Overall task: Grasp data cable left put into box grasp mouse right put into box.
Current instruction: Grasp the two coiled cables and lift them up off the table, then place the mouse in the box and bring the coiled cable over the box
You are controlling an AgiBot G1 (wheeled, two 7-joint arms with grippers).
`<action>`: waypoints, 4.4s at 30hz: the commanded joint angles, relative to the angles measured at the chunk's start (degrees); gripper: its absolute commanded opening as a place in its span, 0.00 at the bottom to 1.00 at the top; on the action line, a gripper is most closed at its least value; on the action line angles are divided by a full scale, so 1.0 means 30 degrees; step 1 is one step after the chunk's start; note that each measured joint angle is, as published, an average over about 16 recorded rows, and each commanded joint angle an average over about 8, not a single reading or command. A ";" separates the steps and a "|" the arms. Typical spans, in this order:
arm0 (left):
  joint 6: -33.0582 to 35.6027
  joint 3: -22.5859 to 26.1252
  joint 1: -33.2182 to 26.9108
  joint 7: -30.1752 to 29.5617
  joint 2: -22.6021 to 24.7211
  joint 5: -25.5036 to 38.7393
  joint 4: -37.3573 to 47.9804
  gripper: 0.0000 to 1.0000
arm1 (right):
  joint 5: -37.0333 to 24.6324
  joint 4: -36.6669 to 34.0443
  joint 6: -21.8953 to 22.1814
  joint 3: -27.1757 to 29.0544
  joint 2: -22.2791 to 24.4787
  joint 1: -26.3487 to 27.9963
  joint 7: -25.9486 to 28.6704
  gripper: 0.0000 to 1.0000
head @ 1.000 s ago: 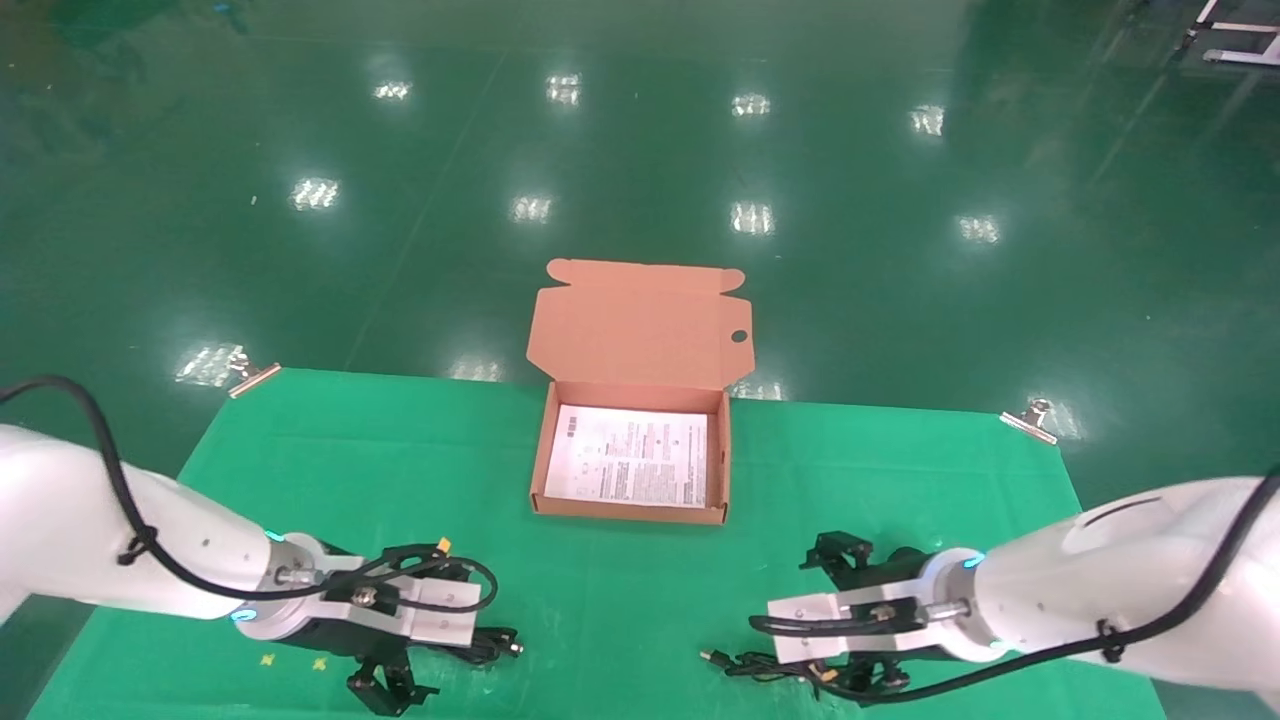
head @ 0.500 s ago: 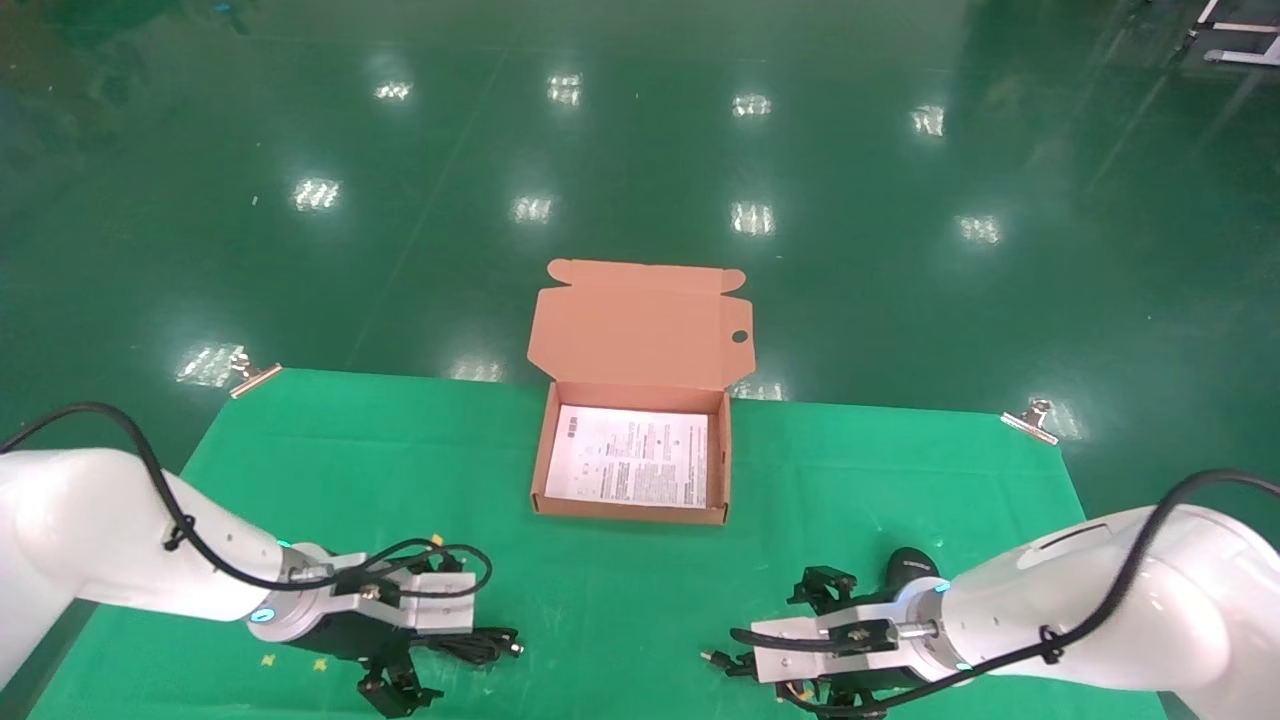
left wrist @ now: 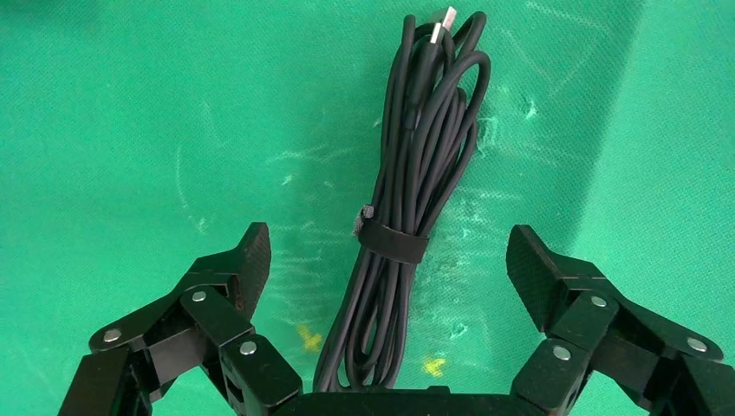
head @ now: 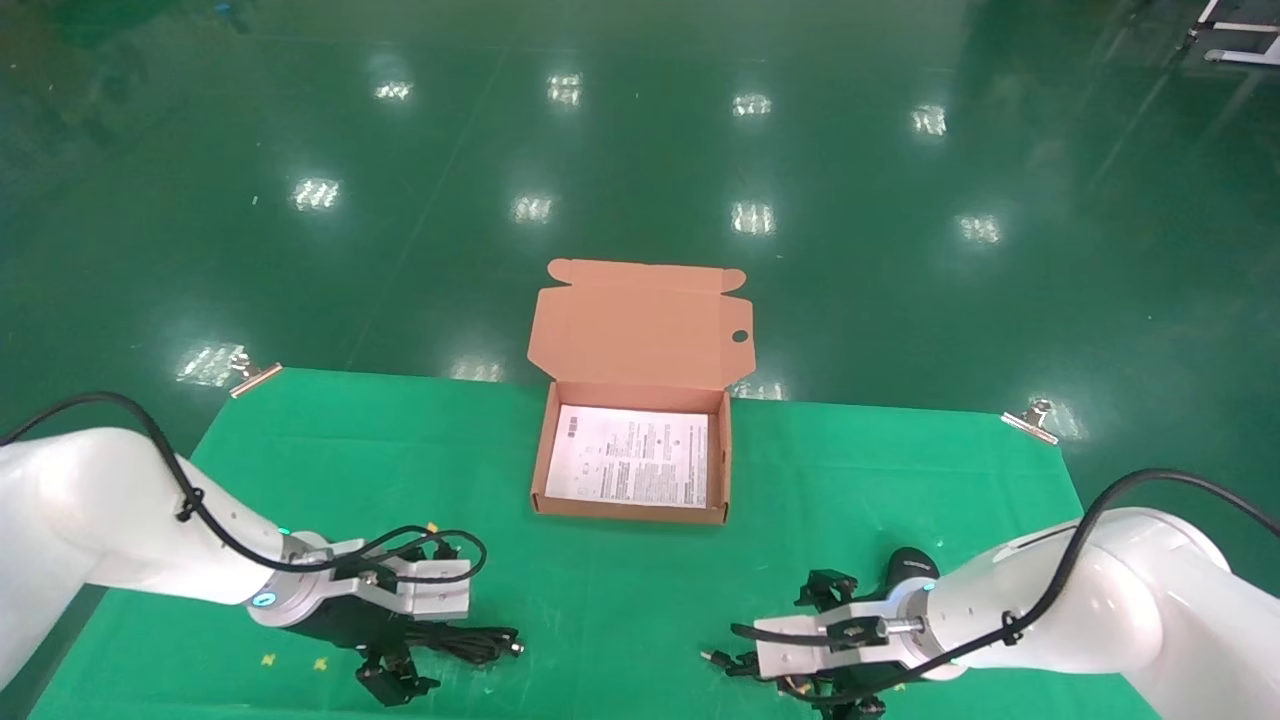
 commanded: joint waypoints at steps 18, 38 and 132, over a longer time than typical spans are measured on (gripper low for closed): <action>-0.0032 -0.0001 -0.0051 0.0122 0.0043 -0.0031 0.0176 0.00 | -0.0021 -0.0160 0.0031 -0.0009 -0.0062 0.0020 -0.0047 0.00; 0.0008 0.0000 -0.0025 0.0099 0.0012 -0.0013 0.0064 0.00 | 0.0007 -0.0093 -0.0022 0.0005 -0.0041 0.0030 -0.0028 0.00; -0.4901 -0.0456 -0.5564 -0.6364 -0.0191 0.7477 -0.4533 0.00 | 0.3614 -0.4512 0.7250 0.0190 -0.5267 0.7924 -0.2632 0.00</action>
